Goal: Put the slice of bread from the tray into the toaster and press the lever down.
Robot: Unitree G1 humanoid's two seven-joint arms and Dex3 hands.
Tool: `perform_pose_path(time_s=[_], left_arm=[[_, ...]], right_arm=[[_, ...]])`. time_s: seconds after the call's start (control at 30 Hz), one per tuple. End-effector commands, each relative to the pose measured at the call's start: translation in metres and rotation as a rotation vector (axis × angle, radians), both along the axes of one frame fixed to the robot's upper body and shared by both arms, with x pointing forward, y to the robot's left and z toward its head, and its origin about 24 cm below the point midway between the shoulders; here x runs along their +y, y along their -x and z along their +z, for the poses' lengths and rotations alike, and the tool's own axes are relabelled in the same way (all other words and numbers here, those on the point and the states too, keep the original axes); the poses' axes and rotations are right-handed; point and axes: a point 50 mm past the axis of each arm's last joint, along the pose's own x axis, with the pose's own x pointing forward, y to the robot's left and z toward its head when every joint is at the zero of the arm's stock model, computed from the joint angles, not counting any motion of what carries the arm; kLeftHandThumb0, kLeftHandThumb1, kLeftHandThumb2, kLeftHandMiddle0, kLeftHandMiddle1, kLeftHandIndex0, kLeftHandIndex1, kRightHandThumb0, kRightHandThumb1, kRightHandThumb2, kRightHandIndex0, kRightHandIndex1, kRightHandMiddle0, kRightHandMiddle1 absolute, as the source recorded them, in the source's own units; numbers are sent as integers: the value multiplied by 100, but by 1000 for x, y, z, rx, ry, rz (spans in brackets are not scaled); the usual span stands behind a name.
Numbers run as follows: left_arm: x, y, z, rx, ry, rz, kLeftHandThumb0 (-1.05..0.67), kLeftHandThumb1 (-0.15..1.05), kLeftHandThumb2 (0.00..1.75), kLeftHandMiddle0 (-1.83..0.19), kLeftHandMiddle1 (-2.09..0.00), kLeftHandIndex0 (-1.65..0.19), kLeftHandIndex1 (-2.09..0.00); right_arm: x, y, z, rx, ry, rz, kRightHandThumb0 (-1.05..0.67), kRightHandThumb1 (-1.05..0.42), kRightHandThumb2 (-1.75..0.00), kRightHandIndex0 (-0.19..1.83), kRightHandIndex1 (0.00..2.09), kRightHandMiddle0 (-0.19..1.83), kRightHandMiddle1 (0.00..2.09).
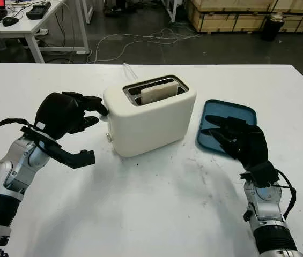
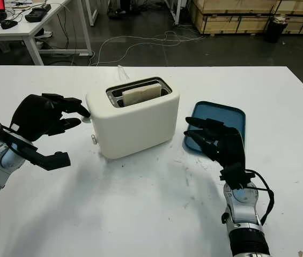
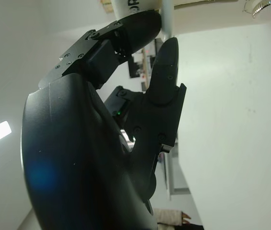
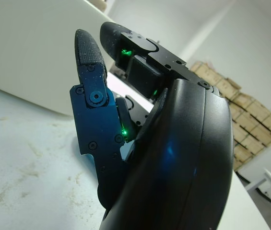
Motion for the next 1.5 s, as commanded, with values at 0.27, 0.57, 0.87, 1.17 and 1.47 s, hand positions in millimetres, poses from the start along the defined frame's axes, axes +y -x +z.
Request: perform_pose_path(time_s=[0.27,0.57,0.87,1.17,1.47], left_arm=[[-5,-1,3,-12,-3,-25,-27,92,14,-85,-175,-72,-87],[-4,1,-1,2,-17,-26,-26,92,12,-86,-175,-72,-87],[-3,-1,-6,43,-7,-28,-24,92,15,-85,-175,-70,-89],[-22,32,-105,285,-36,41,-18,92,11,-77,-175,-62,-102],[-39,53,-134,427,-84,-23,-23,92,15,-73,-175,-61,-104]], right_arm=[[0,1,0,-8,-15,0,-49,-92,-6,111,30,104,0],[-2,1,0,-7,-13,-2,-49,-92,-6,112,30,104,0],[-2,2,1,-4,-12,6,-48,-92,-6,112,29,104,0],[-11,2,1,-11,18,-7,-48,-92,-7,111,30,103,0],[-13,-1,4,-25,21,2,-49,-92,-7,110,29,104,0]])
